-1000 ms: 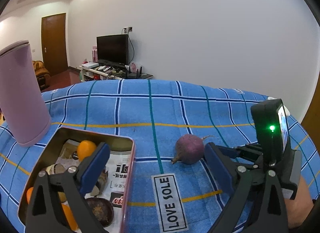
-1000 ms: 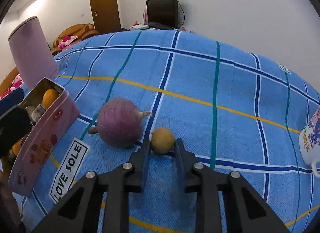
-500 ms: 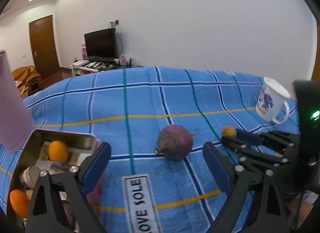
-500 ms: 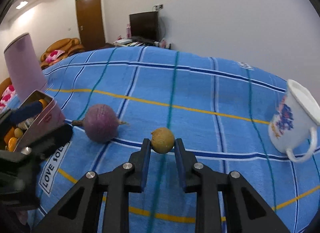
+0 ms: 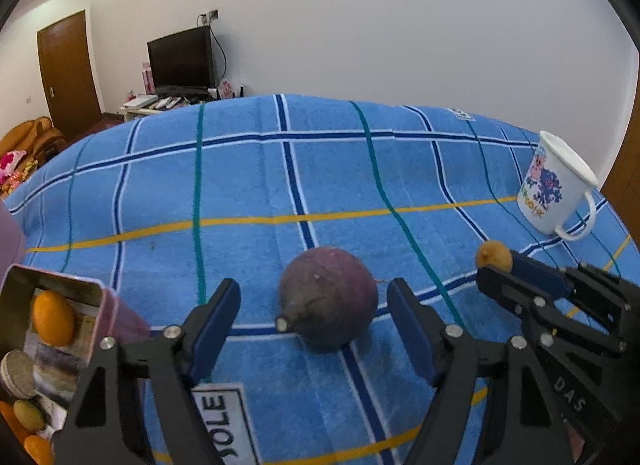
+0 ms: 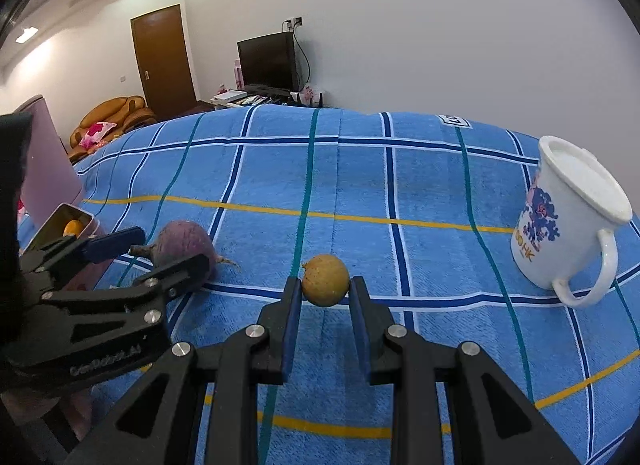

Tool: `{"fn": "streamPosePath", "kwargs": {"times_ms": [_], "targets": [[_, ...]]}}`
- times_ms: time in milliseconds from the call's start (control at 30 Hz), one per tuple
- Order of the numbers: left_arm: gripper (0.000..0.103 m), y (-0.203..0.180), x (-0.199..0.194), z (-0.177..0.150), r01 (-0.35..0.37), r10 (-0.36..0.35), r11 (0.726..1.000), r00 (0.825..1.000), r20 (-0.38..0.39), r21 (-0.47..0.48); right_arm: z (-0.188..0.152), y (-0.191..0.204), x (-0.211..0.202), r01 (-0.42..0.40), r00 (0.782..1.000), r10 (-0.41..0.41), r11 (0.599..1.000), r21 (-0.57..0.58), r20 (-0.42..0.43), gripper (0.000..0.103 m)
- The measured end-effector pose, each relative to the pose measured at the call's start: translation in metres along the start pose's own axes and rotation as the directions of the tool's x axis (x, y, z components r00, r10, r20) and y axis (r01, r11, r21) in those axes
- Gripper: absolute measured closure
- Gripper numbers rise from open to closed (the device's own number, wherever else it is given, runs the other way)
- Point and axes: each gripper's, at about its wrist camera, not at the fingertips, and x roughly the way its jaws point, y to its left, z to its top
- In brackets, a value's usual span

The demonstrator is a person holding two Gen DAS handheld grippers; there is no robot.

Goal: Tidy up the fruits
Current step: 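Grasp the purple root with the left tool while the right tool grasps a small yellow fruit, then lift and carry the purple root and yellow fruit over the tin with both tools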

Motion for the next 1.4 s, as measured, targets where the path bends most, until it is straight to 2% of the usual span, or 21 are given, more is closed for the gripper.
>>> {"fn": "streamPosePath", "kwargs": {"times_ms": [67, 100, 467, 600, 933, 1133, 1400], "targets": [[0.038, -0.001, 0.006, 0.002, 0.016, -0.016, 1.0, 1.0, -0.02, 0.001, 0.0, 0.0, -0.001, 0.001, 1.0, -0.001, 1.0, -0.001, 0.004, 0.077], [0.048, 0.0, 0.008, 0.002, 0.038, -0.038, 0.999, 0.999, -0.034, -0.002, 0.0, 0.0, -0.002, 0.001, 1.0, -0.001, 1.0, -0.003, 0.008, 0.077], [0.048, 0.006, -0.002, -0.006, 0.077, -0.077, 0.997, 0.997, -0.019, -0.017, -0.003, 0.006, -0.014, -0.011, 0.997, 0.014, 0.999, -0.039, 0.07, 0.077], [0.048, 0.006, -0.011, -0.011, 0.079, -0.079, 0.997, 0.997, 0.009, -0.003, -0.004, 0.006, -0.021, -0.022, 0.994, 0.026, 0.999, -0.04, 0.102, 0.077], [0.048, -0.001, -0.031, -0.019, 0.064, -0.066, 0.998, 0.995, 0.08, 0.021, -0.006, 0.01, -0.036, -0.03, 0.984, 0.04, 0.998, -0.059, 0.172, 0.077], [0.048, -0.006, -0.045, -0.023, 0.039, -0.046, 0.998, 0.988, 0.15, 0.052, -0.009, 0.011, -0.042, -0.028, 0.978, 0.04, 0.998, -0.061, 0.204, 0.077], [0.048, -0.006, -0.053, -0.023, 0.023, -0.033, 0.998, 0.982, 0.185, 0.058, -0.011, 0.011, -0.049, -0.026, 0.971, 0.04, 0.998, -0.061, 0.237, 0.077]]}}
